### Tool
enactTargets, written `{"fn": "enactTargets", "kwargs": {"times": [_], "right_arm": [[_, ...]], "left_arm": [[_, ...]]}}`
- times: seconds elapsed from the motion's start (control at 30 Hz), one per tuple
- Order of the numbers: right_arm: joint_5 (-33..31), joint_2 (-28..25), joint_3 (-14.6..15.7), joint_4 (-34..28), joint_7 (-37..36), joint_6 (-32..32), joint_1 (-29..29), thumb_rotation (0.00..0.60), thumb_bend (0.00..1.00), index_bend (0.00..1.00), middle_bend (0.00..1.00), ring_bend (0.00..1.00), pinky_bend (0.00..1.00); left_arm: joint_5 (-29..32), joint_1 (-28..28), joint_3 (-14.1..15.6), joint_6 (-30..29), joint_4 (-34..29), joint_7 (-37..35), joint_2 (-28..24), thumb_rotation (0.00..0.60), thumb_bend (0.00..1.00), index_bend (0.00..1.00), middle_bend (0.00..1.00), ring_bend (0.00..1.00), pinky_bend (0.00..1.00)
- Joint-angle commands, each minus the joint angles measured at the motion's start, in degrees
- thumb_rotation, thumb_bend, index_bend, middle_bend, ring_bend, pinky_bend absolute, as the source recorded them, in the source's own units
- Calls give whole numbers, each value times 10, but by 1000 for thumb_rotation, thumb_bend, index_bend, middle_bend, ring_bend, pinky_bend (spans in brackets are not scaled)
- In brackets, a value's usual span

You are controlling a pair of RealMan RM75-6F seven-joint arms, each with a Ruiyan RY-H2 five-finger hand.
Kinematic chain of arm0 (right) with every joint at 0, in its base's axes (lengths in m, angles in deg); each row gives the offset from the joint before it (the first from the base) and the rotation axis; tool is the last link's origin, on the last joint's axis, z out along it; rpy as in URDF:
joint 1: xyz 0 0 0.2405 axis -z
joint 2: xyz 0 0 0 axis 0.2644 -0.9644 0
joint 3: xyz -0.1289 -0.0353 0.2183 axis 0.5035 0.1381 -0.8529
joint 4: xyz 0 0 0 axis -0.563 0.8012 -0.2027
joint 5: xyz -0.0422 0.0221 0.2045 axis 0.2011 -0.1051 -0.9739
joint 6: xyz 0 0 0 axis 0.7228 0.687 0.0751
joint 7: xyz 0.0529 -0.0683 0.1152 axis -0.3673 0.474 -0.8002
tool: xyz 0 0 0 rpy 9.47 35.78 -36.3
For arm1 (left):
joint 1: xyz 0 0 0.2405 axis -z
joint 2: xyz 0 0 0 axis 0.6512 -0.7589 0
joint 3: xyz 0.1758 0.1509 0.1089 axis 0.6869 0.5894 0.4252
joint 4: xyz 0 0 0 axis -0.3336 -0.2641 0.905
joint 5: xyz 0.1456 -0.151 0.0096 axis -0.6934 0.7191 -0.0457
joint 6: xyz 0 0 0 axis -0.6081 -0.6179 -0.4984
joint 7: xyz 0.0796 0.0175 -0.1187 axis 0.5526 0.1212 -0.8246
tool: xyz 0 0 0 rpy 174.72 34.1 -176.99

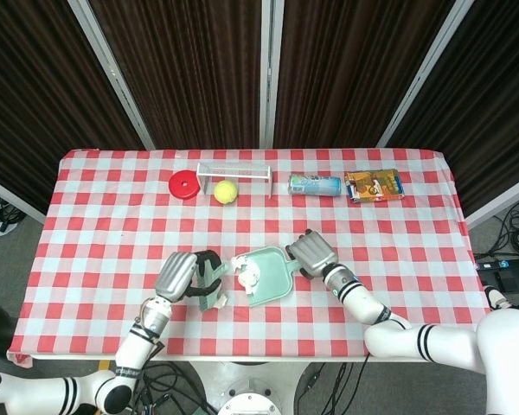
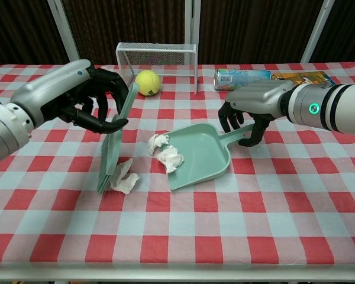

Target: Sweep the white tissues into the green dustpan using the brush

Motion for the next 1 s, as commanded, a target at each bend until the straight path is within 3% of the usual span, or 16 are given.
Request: {"fn": "enactTargets", "kwargs": {"times": [0.03, 0.3, 0.73, 1.0], "right_arm": [[0, 1, 2, 0, -1, 1, 0, 600, 434, 698, 633, 359, 247], [0, 1, 4, -8, -5, 11, 1, 600, 433, 700, 634, 359, 247], [-10, 16, -1, -4, -19, 17, 2, 600, 433, 704, 636, 359, 246], [-8, 33, -9, 12, -38, 16, 2, 600, 436, 704, 636, 359, 246]], "left_arm": [[9, -7, 3, 7, -5, -2, -3, 600, 470, 546, 535, 608, 816], [-5, -6, -3, 4, 31, 12, 38, 600, 471, 546, 535, 608, 816], [12, 34, -67, 39, 114, 5, 116, 600, 473, 546, 535, 597, 814], [12, 61, -90, 59, 122, 2, 135, 600, 472, 546, 535, 592, 814]]}}
